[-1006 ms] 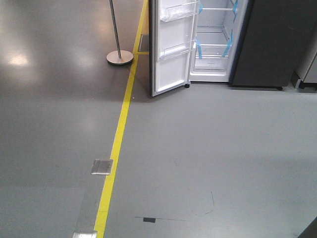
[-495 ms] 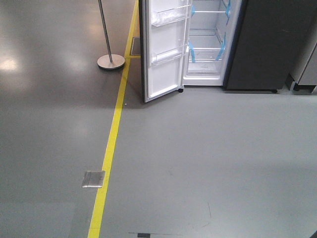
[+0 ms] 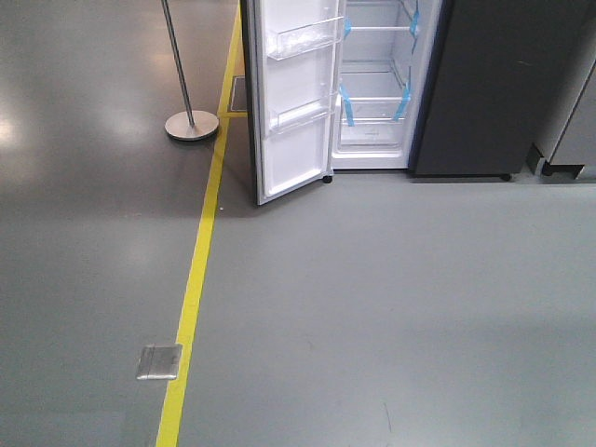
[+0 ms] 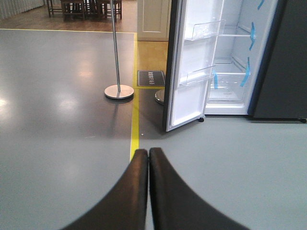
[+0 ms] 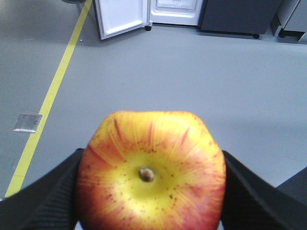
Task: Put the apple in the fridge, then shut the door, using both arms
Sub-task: 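Drive closer to the refrigerator's open compartment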
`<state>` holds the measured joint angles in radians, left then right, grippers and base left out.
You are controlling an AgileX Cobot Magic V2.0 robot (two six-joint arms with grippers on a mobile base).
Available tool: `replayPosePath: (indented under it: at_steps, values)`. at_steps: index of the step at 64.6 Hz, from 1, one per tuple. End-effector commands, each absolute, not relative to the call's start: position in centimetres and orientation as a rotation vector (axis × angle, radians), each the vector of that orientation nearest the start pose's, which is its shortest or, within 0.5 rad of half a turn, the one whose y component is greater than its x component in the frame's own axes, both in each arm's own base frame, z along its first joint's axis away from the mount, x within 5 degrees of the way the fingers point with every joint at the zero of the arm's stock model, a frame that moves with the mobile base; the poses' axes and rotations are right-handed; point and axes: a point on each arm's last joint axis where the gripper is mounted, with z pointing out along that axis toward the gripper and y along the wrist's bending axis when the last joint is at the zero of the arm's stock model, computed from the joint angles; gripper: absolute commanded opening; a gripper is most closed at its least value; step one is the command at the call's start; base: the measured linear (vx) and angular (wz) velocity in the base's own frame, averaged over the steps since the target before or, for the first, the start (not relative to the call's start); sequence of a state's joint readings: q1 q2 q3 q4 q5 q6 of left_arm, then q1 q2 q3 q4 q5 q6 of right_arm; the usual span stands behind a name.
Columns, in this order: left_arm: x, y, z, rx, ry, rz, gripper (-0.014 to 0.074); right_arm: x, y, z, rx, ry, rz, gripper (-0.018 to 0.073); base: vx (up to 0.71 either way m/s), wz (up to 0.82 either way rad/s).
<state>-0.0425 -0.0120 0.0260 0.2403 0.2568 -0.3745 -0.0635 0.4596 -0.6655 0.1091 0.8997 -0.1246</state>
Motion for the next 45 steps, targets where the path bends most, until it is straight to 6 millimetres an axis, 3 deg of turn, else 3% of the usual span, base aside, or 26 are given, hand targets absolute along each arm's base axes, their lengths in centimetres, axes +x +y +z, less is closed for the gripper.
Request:
replayPosePath:
  at_steps: [1, 45]
  values:
    - [5.58, 0.15, 18.17, -0.114, 1.689, -0.104, -0.0005, 7.61, 0.23, 33.85, -0.035, 2.079, 0.011, 0.0188, 0.15, -0.06]
    - [5.58, 0.15, 18.17, -0.114, 1.689, -0.104, -0.0005, 7.61, 0.23, 33.85, -0.035, 2.079, 0.011, 0.0188, 0.13, 0.00]
